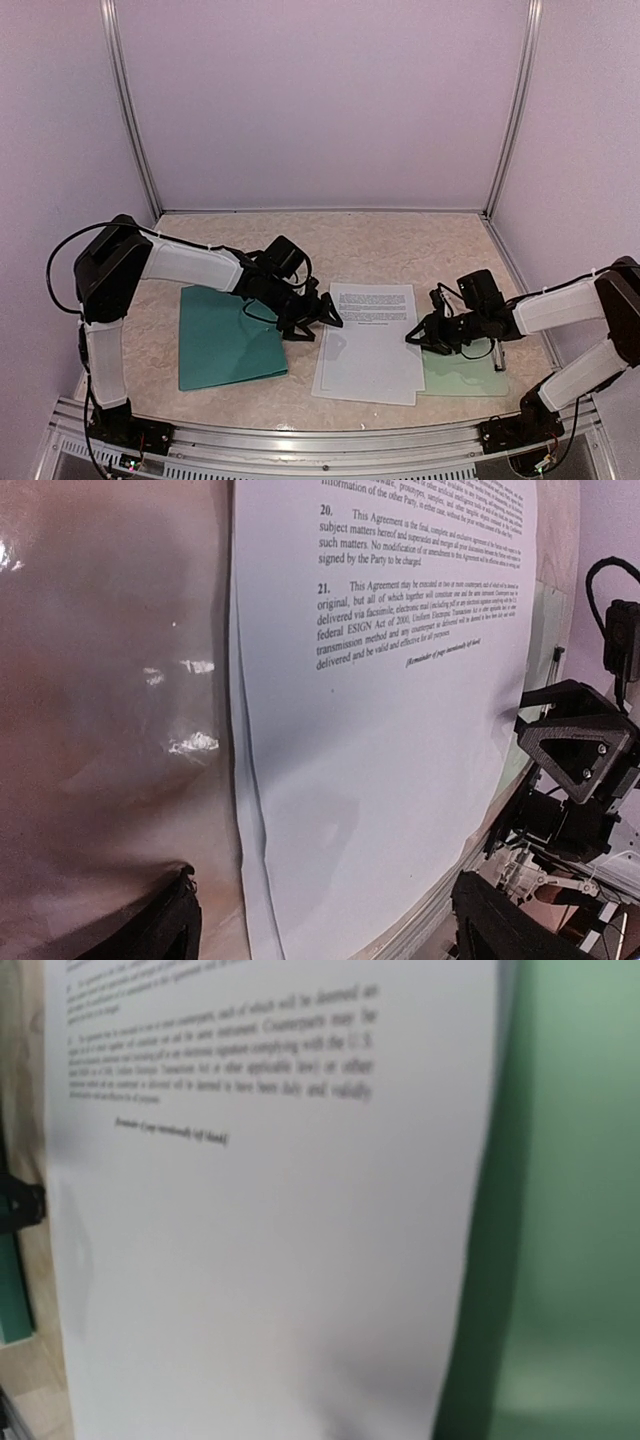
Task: Put the files into the folder
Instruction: Adjust the file at the center of the board.
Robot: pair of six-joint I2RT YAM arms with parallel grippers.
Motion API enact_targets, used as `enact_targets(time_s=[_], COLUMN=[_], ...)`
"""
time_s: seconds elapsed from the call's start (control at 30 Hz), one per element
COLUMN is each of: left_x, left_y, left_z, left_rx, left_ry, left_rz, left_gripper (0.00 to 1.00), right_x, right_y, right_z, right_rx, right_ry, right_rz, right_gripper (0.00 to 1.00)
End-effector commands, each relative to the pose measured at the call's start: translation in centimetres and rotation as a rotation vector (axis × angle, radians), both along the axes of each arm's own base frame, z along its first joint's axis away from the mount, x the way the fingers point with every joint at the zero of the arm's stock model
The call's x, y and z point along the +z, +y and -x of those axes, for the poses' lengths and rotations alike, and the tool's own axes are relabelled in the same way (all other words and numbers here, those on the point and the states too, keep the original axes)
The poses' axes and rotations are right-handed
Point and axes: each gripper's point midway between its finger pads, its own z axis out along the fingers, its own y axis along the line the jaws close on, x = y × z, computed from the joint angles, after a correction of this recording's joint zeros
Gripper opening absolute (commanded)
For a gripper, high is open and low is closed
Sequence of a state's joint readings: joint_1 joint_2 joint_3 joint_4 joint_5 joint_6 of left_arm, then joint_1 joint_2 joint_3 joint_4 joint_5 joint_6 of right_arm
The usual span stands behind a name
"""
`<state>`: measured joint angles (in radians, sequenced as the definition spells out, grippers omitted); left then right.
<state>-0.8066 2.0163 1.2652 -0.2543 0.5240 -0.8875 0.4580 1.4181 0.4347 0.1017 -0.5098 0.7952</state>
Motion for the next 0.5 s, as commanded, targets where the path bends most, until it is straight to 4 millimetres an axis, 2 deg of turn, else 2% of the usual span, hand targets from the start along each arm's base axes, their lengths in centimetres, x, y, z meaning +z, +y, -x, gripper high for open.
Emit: enact_targets(time_s=[0.0,0.27,0.47], left_x=[-3.8,-4.1,-4.7], left_y=[3.2,3.4,2.9], left_z=[3.4,4.6,5.1], left_rx=[-0.003,-0.022,-0.038], left_ry=[0.137,0.151,0.177], left_rz=[-0.14,-0.154,-0.137], left_gripper=[0.84,0.84,0.82], right_x=[-1.2,-1.7,-2.2], right_y=[-0.3,-1.0,0.0], right_z=[1.3,3.1,4.3], right_rx=[-0.028,-0.071,-0.097], right_ry=[0.031,0.063,0.106], right_rz=[0.018,0.01,-0.062], right_gripper=[0.37,0.36,0.36])
